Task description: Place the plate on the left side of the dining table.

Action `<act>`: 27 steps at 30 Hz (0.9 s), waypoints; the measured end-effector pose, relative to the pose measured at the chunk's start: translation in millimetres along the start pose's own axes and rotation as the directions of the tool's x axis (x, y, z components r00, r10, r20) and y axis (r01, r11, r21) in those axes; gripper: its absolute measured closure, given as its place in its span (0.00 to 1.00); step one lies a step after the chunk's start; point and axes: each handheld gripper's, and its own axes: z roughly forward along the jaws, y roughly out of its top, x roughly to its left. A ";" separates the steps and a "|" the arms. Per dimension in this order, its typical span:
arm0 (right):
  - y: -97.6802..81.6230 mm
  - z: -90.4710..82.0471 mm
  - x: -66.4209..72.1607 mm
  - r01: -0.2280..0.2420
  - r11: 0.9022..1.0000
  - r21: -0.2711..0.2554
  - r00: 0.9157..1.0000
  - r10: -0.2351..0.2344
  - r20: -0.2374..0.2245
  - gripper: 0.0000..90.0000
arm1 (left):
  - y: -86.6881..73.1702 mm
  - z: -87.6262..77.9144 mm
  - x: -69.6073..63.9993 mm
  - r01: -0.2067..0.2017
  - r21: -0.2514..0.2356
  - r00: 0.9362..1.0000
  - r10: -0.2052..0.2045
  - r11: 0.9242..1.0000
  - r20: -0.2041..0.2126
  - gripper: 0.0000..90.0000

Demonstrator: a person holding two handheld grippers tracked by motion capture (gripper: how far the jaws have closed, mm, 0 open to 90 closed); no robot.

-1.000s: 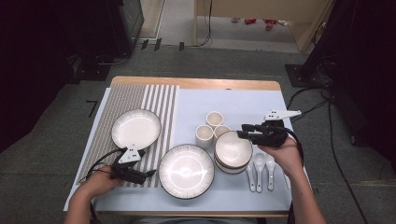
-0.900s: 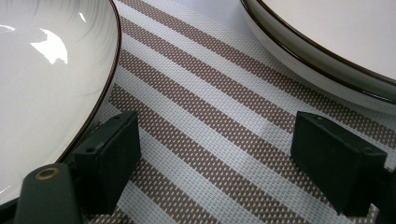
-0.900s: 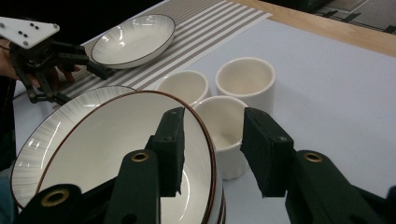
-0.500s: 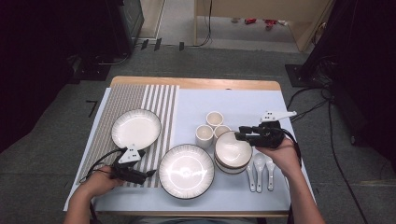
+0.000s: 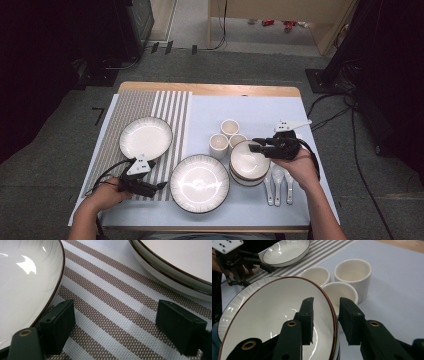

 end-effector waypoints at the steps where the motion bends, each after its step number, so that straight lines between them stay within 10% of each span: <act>1: 0.0 0.0 0.0 0.000 1.000 0.000 1.000 0.000 0.000 0.73 | 0.0 0.0 0.0 0.000 0.000 1.000 0.000 1.000 0.000 0.18; 27: -3.4 8.4 -6.6 -0.027 0.997 0.066 1.000 0.027 0.001 0.86 | 0.0 0.0 0.0 0.000 0.000 1.000 0.000 1.000 0.000 0.18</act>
